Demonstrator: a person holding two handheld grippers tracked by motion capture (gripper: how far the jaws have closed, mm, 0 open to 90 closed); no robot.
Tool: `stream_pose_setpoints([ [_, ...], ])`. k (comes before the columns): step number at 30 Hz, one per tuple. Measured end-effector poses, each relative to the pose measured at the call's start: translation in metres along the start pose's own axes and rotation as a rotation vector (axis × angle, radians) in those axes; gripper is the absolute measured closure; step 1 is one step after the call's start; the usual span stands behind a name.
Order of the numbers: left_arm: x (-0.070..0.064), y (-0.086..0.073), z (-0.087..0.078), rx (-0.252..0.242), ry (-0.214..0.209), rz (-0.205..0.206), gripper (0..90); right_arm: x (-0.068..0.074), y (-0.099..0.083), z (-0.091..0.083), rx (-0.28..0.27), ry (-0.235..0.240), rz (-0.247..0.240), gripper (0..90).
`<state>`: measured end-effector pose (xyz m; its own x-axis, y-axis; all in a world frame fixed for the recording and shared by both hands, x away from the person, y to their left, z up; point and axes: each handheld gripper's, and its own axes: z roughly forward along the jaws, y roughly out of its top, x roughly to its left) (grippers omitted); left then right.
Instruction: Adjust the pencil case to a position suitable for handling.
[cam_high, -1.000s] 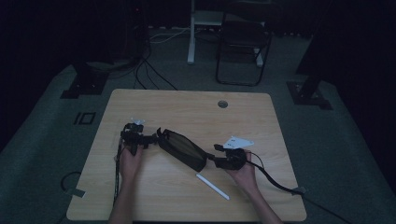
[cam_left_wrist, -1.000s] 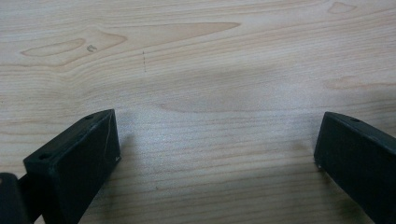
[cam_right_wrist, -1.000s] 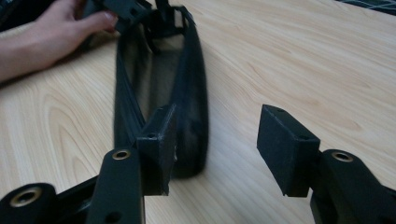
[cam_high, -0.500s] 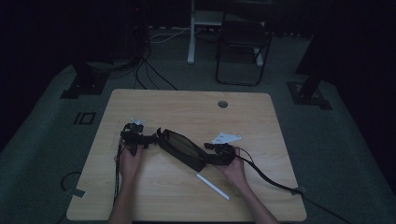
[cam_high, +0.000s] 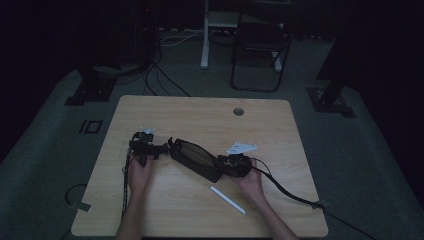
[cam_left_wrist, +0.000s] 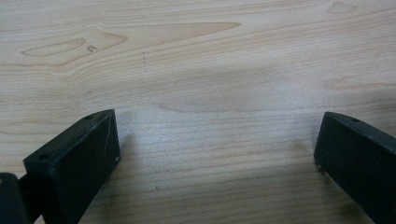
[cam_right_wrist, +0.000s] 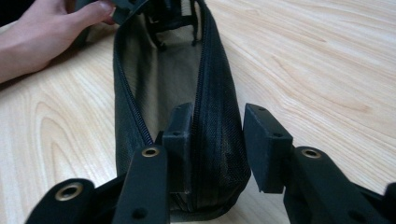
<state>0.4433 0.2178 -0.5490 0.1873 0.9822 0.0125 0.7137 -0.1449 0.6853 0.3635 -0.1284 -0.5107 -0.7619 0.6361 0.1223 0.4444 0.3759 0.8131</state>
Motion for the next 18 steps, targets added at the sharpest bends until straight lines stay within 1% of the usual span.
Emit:
stream_pose_setpoints([
  [1,0.000,0.000,0.000,-0.001,0.000,0.000,0.5,0.000,0.000,-0.001,0.005,-0.019,-0.001,65.3],
  [3,0.000,0.000,0.000,0.000,0.000,0.000,0.5,-0.001,0.000,-0.001,0.005,-0.035,-0.007,65.7],
  [7,0.000,0.000,0.000,0.001,0.001,0.003,0.5,-0.001,-0.001,-0.003,-0.001,-0.054,-0.002,65.9],
  [10,0.000,0.000,0.000,0.001,0.001,0.003,0.5,-0.006,-0.004,-0.006,-0.008,-0.060,0.022,66.1],
  [11,0.000,0.000,0.000,0.001,0.001,0.003,0.5,-0.006,-0.004,-0.006,-0.008,-0.060,0.022,66.1],
  [13,0.000,0.000,0.000,0.001,0.001,0.003,0.5,-0.011,-0.007,-0.010,-0.012,-0.072,0.038,66.3],
  [18,0.000,0.000,0.000,0.001,0.001,0.004,0.5,-0.018,-0.012,-0.019,-0.018,-0.097,0.051,66.3],
])
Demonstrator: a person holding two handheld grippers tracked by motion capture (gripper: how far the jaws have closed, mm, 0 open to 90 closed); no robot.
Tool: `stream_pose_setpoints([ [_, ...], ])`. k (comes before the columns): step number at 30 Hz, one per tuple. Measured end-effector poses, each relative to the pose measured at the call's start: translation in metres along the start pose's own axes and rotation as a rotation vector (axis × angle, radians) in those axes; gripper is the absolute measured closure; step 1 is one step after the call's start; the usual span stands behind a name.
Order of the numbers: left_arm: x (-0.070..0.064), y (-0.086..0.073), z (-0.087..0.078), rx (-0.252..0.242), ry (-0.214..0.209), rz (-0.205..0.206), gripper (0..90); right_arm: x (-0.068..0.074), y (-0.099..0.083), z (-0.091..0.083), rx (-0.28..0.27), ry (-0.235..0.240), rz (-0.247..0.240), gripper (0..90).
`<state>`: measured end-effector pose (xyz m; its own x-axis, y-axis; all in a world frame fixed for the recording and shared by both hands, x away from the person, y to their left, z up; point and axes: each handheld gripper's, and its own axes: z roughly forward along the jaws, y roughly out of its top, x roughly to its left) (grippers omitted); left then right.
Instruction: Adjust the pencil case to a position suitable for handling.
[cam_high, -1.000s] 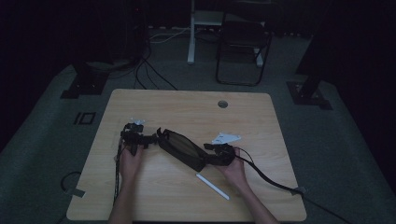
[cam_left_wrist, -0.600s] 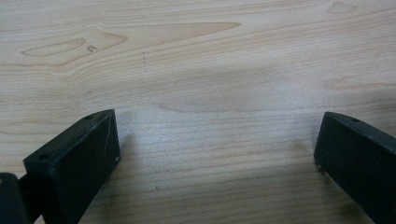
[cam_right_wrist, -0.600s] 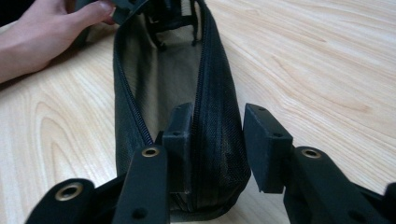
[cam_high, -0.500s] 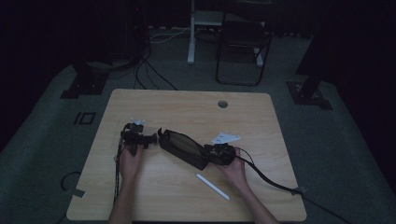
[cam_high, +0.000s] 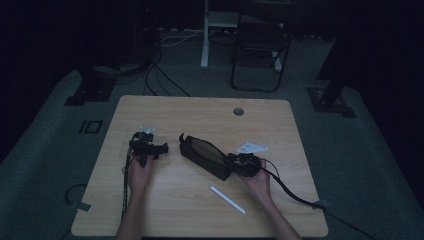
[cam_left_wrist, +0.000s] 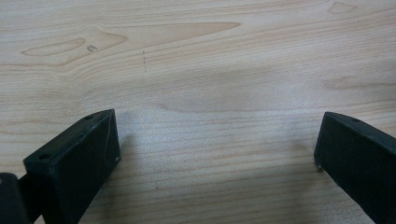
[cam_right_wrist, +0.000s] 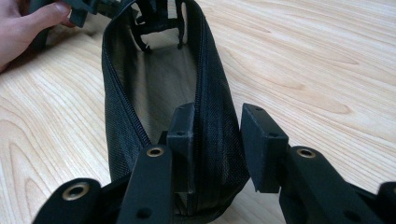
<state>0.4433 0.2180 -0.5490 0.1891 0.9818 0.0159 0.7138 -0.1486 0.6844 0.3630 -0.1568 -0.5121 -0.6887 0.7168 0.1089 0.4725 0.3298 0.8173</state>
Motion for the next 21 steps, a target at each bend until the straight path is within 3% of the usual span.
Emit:
stream_pose_setpoints([
  [7,0.000,0.000,0.000,0.000,0.000,0.000,0.5,-0.007,-0.004,-0.007,-0.001,-0.027,0.011,66.0],
  [11,0.000,0.000,0.000,-0.001,0.000,0.000,0.5,-0.007,-0.003,-0.008,0.003,-0.019,0.005,65.1],
  [21,0.000,0.000,0.000,-0.001,0.000,-0.001,0.5,-0.005,0.000,-0.017,-0.032,-0.015,-0.004,54.2],
])
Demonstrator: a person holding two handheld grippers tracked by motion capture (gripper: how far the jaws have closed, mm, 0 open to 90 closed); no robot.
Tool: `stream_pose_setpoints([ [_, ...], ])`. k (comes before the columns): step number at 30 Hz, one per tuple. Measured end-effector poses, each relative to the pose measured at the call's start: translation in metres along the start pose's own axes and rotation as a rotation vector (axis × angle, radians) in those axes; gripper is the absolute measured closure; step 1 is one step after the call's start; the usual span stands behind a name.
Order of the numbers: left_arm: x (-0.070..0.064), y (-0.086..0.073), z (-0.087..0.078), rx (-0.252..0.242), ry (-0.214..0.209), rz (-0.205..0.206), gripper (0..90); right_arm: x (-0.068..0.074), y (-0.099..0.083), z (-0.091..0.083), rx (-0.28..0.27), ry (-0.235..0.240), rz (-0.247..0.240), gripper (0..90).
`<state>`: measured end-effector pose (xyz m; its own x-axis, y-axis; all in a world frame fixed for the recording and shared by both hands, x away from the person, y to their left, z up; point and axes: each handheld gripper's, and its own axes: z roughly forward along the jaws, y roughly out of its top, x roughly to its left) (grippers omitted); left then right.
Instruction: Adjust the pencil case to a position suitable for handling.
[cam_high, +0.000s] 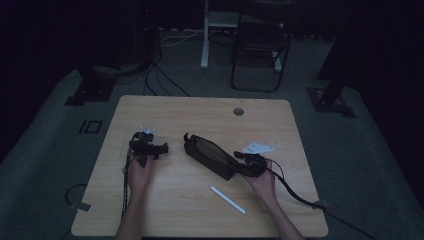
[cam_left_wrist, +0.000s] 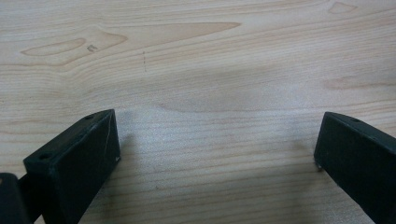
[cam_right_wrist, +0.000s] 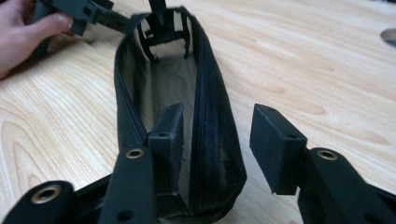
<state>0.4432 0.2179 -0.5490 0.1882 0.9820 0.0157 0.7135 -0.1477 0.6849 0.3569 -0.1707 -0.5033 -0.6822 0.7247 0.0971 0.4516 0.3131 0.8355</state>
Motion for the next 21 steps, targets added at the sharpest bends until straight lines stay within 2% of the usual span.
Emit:
stream_pose_setpoints([
  [6,0.000,0.000,0.000,0.000,0.000,0.000,0.5,0.004,0.003,-0.015,-0.042,-0.001,-0.016,46.8],
  [13,0.000,0.000,0.000,0.000,0.000,0.000,0.5,0.019,-0.004,-0.031,-0.036,0.026,-0.070,46.1],
  [21,0.000,0.000,0.000,0.000,0.000,0.000,0.5,0.031,-0.019,-0.044,-0.034,0.047,-0.077,42.3],
])
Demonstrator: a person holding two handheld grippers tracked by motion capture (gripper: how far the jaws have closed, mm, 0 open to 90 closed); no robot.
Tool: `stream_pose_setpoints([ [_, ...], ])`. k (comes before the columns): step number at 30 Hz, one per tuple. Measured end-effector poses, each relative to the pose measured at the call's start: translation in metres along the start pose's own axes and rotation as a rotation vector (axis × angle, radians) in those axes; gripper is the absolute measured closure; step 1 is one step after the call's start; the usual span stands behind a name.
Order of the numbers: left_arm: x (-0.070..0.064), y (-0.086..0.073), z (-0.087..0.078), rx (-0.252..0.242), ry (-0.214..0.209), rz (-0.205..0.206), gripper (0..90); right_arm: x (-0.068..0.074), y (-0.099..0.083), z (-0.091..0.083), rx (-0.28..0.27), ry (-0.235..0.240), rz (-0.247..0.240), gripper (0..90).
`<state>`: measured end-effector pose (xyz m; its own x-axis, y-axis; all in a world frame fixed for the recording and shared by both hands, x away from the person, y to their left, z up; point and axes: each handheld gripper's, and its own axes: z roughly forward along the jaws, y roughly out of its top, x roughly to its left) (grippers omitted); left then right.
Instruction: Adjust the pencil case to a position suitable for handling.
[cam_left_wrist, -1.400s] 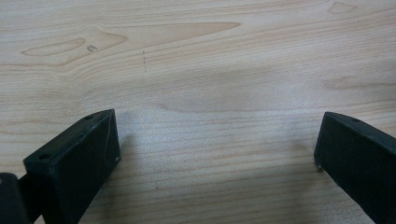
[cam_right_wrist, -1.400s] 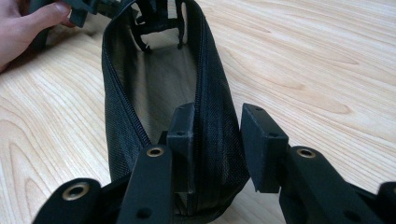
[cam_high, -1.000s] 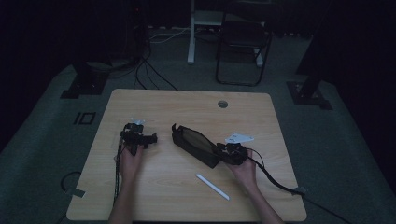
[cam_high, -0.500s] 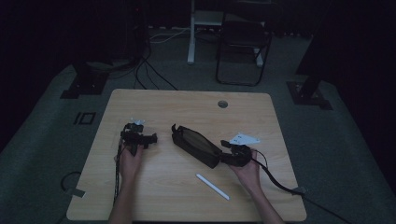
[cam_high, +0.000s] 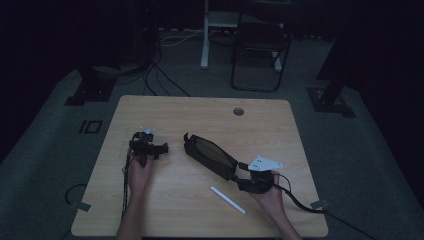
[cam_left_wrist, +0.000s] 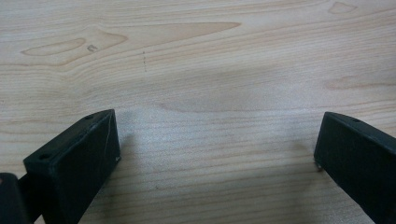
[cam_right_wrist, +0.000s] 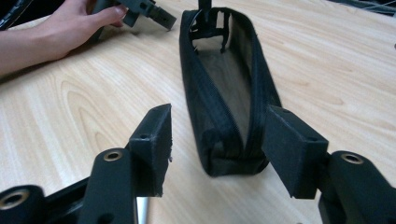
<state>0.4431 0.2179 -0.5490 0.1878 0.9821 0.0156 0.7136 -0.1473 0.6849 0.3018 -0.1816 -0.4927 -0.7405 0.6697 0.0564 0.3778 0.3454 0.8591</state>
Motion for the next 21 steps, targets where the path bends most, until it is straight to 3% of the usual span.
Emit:
stream_pose_setpoints([
  [21,0.000,0.000,0.000,0.000,0.001,-0.002,0.5,0.029,-0.026,0.006,0.091,0.036,-0.056,36.0],
])
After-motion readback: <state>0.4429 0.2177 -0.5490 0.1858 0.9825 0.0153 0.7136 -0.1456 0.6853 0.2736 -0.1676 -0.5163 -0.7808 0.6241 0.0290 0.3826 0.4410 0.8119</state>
